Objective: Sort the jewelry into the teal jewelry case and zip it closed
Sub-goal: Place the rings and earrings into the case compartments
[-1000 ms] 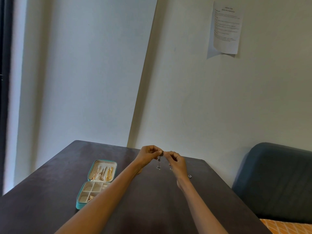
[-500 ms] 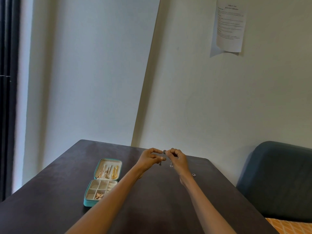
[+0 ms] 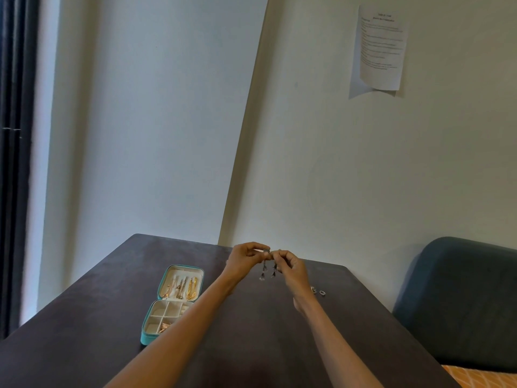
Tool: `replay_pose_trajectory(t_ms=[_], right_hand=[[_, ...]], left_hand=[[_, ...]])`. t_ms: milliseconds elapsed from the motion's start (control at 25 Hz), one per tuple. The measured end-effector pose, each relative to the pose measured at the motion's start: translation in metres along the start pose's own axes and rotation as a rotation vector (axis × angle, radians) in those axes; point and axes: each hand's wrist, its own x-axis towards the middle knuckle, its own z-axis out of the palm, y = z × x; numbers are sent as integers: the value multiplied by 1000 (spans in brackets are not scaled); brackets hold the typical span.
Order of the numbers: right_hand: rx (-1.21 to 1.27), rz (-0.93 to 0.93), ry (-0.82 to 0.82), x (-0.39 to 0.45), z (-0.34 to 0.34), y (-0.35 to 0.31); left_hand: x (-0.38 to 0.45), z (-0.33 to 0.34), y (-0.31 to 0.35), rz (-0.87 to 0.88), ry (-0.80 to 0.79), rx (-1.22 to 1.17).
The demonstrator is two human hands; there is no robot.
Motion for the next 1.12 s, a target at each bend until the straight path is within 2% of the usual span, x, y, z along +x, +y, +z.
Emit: replay_pose_trajectory(t_ms=[240, 560, 760, 920, 1120], right_hand=[[191, 47, 93, 1, 7, -4], [342, 104, 39, 5, 19, -6], [259, 106, 85, 7, 24, -8], [236, 126, 46, 9, 24, -9], [452, 197, 32, 12, 28, -10]], left_hand=[[-5, -8, 7, -61, 76, -242], [-5, -21, 5, -111, 33, -284], [-3, -24, 2, -149, 29, -353], [-2, -27, 4, -178, 16, -357], [-3, -34, 4, -204, -14, -369]])
